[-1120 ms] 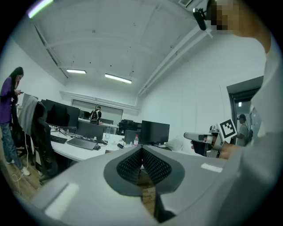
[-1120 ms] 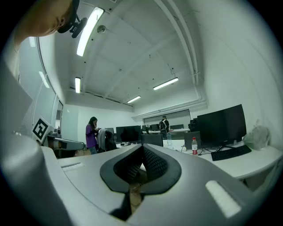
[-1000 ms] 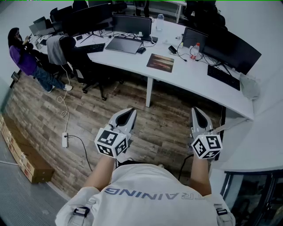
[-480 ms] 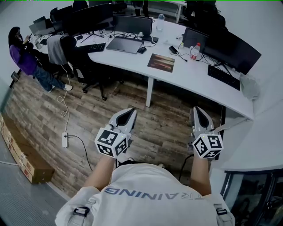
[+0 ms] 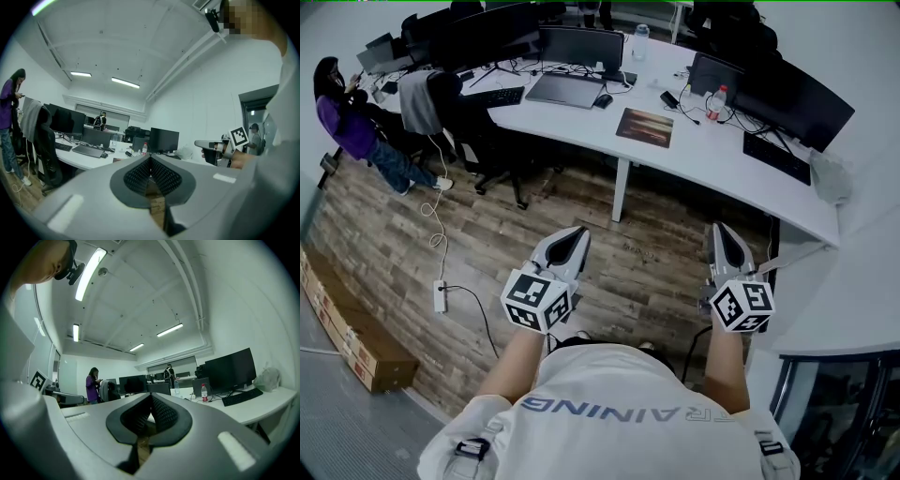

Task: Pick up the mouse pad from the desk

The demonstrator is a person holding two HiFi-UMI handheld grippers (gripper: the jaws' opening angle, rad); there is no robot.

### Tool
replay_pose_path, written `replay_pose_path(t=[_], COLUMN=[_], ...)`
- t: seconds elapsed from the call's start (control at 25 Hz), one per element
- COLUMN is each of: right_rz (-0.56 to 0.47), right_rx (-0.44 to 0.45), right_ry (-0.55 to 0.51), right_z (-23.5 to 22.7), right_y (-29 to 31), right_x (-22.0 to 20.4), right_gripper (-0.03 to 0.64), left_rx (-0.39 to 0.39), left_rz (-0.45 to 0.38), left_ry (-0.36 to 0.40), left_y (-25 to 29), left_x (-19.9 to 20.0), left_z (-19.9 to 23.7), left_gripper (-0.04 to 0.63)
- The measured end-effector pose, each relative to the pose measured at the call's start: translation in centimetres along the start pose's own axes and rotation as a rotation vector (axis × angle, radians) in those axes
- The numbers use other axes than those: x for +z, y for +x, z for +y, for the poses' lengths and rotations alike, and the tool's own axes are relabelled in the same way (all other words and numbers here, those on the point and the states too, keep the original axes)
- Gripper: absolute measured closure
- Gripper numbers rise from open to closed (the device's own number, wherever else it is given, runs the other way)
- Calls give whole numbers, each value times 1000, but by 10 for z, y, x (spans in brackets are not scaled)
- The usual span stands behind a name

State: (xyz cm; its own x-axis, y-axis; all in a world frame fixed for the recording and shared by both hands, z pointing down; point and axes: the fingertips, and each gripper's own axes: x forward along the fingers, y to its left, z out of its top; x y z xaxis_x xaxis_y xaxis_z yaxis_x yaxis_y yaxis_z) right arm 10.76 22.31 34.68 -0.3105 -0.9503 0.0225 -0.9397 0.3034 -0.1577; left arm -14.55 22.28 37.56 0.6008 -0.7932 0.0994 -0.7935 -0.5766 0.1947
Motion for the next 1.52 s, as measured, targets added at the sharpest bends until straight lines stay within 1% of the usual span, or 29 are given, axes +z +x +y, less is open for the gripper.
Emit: replay_pose_path(t=[0.32, 0.44, 0.52, 0.72, 0.84, 1.0, 1.2, 1.36, 1.52], right_rz=[17, 37, 50, 96, 114, 105, 89, 76, 80], right_rx=[-4, 8, 0, -26, -7, 27, 20, 22, 27], right_ry=[-14, -45, -56, -52, -56, -60, -52, -35, -7], right_z=[39, 53, 52, 29, 26, 16, -22, -49, -79], right_y=[17, 21, 22, 37, 55, 85, 115, 139, 157], right_x=[-18, -20, -19, -28, -35, -30, -17, -8, -10], right_gripper=[604, 604, 604, 604, 604, 604, 604, 604, 604], left_rx=[-5, -6, -13, -14, 14, 40, 40, 34, 39], left_rz=[3, -2, 4, 12, 17, 11, 0, 12, 35], left_ry=[-14, -40, -57, -77, -84, -76, -64, -43, -31], left_y=[-23, -27, -25, -2, 7, 29, 73, 109, 147], left_x=[-9, -14, -20, -26, -27, -20, -4, 5, 9], left_z=[38, 48, 51, 58, 71, 85, 86, 85, 81], left_gripper=[595, 594, 594, 595, 594, 594, 594, 595, 595])
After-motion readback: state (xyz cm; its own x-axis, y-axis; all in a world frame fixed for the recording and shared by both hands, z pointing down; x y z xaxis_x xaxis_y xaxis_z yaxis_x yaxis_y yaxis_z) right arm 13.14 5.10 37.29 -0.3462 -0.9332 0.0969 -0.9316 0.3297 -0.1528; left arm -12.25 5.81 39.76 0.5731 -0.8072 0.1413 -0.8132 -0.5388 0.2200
